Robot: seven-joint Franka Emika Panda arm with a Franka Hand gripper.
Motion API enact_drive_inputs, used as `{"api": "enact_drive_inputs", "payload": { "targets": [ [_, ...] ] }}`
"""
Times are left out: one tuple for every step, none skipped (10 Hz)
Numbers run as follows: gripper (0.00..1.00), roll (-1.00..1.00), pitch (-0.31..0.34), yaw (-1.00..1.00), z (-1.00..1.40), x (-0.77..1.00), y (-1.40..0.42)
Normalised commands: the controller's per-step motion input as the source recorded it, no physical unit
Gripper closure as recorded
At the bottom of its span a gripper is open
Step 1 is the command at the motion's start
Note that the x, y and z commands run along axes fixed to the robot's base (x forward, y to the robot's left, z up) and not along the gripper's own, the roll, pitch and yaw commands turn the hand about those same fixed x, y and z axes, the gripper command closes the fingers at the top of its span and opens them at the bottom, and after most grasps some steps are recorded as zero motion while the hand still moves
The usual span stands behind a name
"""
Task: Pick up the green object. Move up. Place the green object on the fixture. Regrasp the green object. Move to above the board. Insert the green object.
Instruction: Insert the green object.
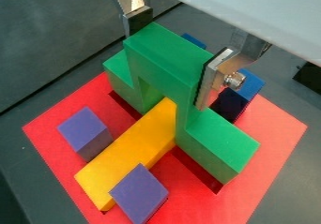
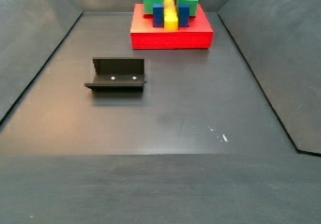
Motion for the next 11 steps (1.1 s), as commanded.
{"api": "enact_drive_inputs", "payload": {
  "targets": [
    [1.00,0.01,0.000,0.04,-0.11,0.02,0.00],
    [1.00,0.03,0.000,0.02,-0.19,0.08,-0.05],
    [1.00,0.01,0.000,0.00,-0.21,0.11,-0.09],
    [1.00,0.00,0.000,0.00,-0.22,0.16,-0.11],
    [1.00,0.00,0.000,0.00,-0.19,0.18,-0.14],
    [1.00,0.00,0.004,-0.02,-0.20,0.15,-0.05],
    [1.00,0.00,0.029,-0.10,-0.23,0.13,0.00],
    [1.00,0.00,0.041,-0.09,-0.22,0.06,0.11],
    [1.00,-0.04,0.046,-0.18,-0.24,-0.03,0.24],
    [1.00,-0.04,0.011,-0.13,-0.07,-0.08,0.11],
    [1.00,-0.06,0.000,-0.06,0.00,-0.09,0.03]
  ]
}}
